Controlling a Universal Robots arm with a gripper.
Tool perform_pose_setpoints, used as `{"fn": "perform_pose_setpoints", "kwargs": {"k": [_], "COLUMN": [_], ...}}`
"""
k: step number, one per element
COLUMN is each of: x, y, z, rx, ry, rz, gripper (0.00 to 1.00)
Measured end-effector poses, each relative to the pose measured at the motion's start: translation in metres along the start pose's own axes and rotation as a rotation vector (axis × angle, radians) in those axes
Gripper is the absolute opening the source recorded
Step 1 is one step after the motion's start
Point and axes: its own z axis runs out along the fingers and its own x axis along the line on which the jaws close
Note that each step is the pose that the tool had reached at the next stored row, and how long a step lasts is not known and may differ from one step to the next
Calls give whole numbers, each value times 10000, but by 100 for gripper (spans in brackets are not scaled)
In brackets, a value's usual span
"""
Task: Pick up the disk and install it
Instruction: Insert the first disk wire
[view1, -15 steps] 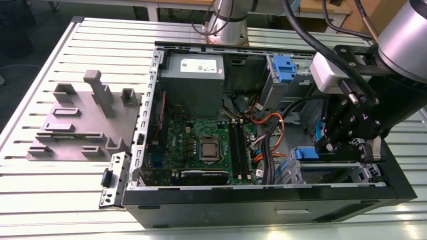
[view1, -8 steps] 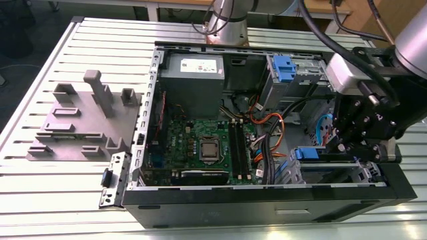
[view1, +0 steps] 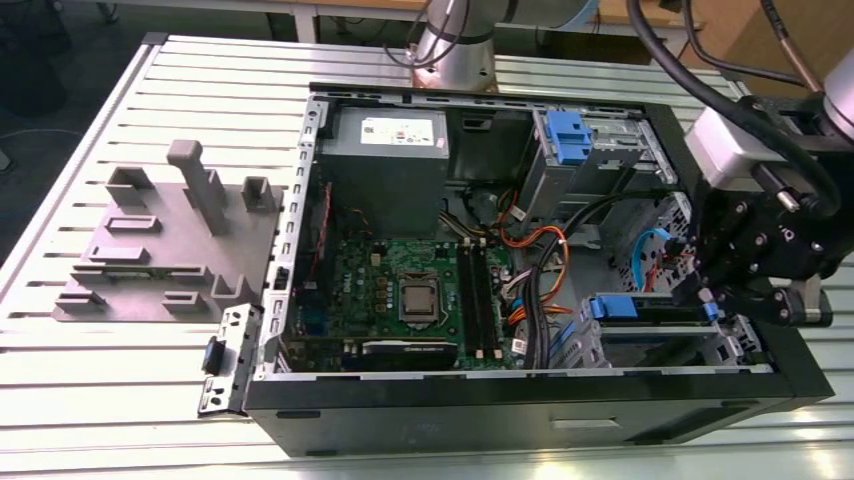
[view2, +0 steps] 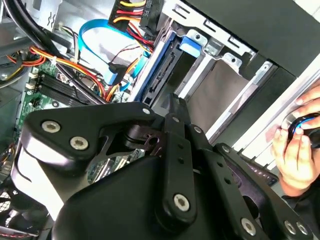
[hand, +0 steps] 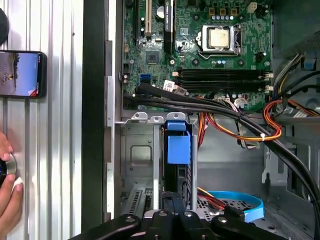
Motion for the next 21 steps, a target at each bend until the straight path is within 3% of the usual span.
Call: {"fn": "perform_pose_setpoints", "kwargs": {"k": [6,10,21], "x": [-2,-5,-61], "y": [-4,-18,-217], "z": [-87,-96,-88], "rx": [-13,-23,-96], "ry": [-1,-4,1], "rz": [0,-1,0], "gripper": [11,11,11]}}
